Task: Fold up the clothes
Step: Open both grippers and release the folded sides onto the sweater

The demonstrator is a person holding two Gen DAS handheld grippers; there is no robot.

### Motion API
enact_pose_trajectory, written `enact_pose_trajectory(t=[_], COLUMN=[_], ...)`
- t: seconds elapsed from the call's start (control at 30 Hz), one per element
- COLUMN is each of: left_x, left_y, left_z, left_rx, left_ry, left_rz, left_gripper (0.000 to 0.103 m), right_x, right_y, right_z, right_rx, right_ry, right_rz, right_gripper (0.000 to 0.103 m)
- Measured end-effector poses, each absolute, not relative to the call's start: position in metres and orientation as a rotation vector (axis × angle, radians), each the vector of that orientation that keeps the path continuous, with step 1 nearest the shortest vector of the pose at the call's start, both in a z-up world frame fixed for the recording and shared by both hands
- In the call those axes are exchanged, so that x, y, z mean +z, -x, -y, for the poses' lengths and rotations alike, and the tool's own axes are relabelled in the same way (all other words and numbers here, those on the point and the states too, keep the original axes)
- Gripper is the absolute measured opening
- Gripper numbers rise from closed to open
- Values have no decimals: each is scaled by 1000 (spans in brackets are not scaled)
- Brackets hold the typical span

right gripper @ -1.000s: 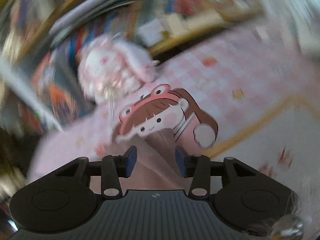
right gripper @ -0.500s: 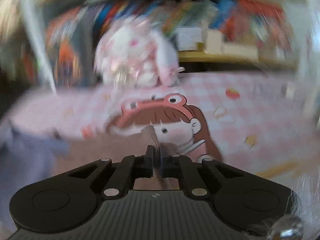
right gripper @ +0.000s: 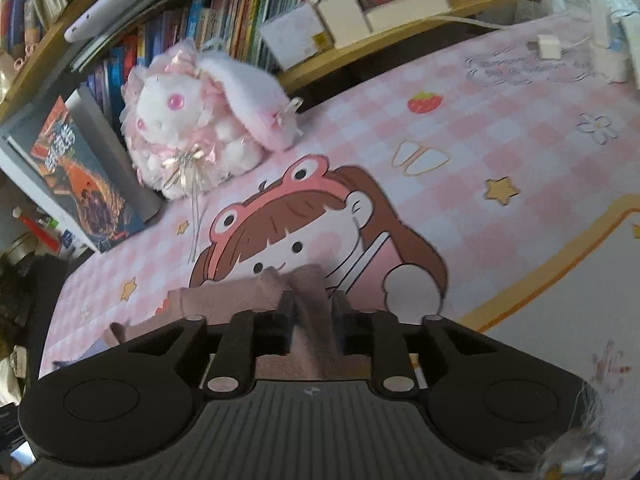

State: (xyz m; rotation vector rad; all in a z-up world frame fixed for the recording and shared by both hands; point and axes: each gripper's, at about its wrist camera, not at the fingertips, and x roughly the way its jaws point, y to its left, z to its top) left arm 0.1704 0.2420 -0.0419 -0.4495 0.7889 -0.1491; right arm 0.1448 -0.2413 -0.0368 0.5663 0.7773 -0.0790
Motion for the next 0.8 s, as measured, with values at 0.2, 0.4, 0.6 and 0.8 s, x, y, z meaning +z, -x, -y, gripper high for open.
enact_pose_trajectory(t=[0.2, 0.4, 0.6, 0.8], left_x=[-29, -19, -11, -15], left_y=[-154, -133, -102, -65], left_z=[-243, -225, -206, -183], left_rx=[-152, -167, -162, -134], left_ry=[452, 402, 341, 341], left_rz=[-759, -742, -735, -751], left_gripper=[35, 49, 63, 68], right_x=[-14, -3, 1, 0], right_y=[-115, -85, -60, -34], right_z=[231, 213, 202, 195], right_rx=[-77, -74, -61, -45], right_ry=[-504, -426, -355, -251], right_rz=[-737, -720, -724, -740], right_gripper=[36, 53, 67, 83])
